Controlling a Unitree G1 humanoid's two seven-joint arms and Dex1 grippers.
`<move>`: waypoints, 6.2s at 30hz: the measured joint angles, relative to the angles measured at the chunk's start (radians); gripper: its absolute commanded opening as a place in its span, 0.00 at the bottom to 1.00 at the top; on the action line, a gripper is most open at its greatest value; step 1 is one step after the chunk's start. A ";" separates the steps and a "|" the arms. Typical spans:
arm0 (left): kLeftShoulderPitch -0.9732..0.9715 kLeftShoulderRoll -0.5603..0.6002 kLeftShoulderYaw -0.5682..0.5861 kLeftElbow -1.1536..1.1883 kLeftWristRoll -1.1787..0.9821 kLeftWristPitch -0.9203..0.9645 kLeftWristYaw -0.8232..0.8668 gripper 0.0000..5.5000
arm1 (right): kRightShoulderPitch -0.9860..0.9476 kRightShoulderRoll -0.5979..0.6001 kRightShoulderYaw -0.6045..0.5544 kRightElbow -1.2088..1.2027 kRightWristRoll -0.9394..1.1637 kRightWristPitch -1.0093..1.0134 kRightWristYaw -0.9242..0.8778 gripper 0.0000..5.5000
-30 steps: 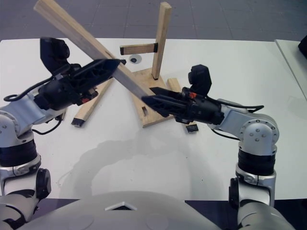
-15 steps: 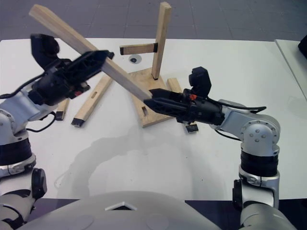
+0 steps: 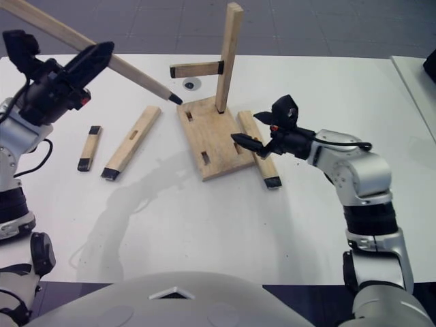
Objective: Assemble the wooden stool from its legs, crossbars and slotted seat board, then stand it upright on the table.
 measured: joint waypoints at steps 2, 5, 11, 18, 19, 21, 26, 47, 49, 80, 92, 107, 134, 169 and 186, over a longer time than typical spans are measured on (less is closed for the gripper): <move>0.004 -0.015 -0.005 0.007 0.047 -0.023 -0.004 0.37 | -0.007 0.017 0.048 0.051 -0.081 -0.033 -0.014 0.98; 0.006 -0.035 -0.017 0.020 0.104 -0.041 -0.013 0.37 | -0.016 0.040 0.085 0.101 -0.150 -0.050 -0.024 0.98; 0.006 -0.045 -0.016 0.037 0.150 -0.055 -0.042 0.37 | -0.059 0.069 0.091 0.172 -0.230 -0.063 -0.039 0.98; 0.023 -0.064 -0.022 0.035 0.215 -0.069 -0.066 0.37 | -0.061 0.038 0.128 0.127 -0.299 -0.061 0.001 0.98; 0.029 -0.061 -0.030 0.036 0.240 -0.078 -0.074 0.37 | -0.064 0.017 0.152 0.102 -0.327 -0.064 0.012 0.98; 0.034 -0.048 -0.057 0.040 0.303 -0.103 -0.101 0.37 | -0.074 -0.033 0.210 0.047 -0.397 -0.082 0.046 0.98; 0.070 -0.015 -0.120 0.049 0.435 -0.200 -0.196 0.37 | -0.075 -0.136 0.299 -0.056 -0.507 -0.138 0.133 0.98; 0.118 -0.139 -0.195 0.111 0.450 -0.185 -0.275 0.37 | 0.132 -0.284 0.253 -0.350 -0.562 -0.127 0.194 0.98; 0.112 -0.145 -0.198 0.138 0.455 -0.203 -0.283 0.37 | 0.131 -0.284 0.254 -0.349 -0.562 -0.125 0.198 0.98; -0.165 -0.023 -0.433 0.269 0.653 -0.186 -0.427 0.37 | 0.116 -0.155 0.109 -0.427 -0.459 0.116 0.192 0.98; -0.129 -0.020 -0.438 0.206 0.659 -0.196 -0.391 0.37 | -0.377 0.069 -0.112 -0.342 -0.358 0.108 -0.028 0.76; -0.170 -0.030 -0.480 0.241 0.666 -0.208 -0.390 0.37 | -0.444 0.221 0.307 0.250 -0.546 -0.482 0.120 0.29; -0.226 -0.035 -0.513 0.317 0.632 -0.165 -0.370 0.37 | -0.436 0.267 0.203 0.117 -0.607 -0.543 0.013 0.00; -0.298 -0.032 -0.581 0.339 0.617 -0.121 -0.344 0.37 | -0.362 0.261 0.140 0.161 -0.522 -0.468 0.079 0.00; -0.305 -0.034 -0.592 0.347 0.619 -0.130 -0.335 0.37 | -0.333 0.279 0.123 0.147 -0.497 -0.423 0.068 0.00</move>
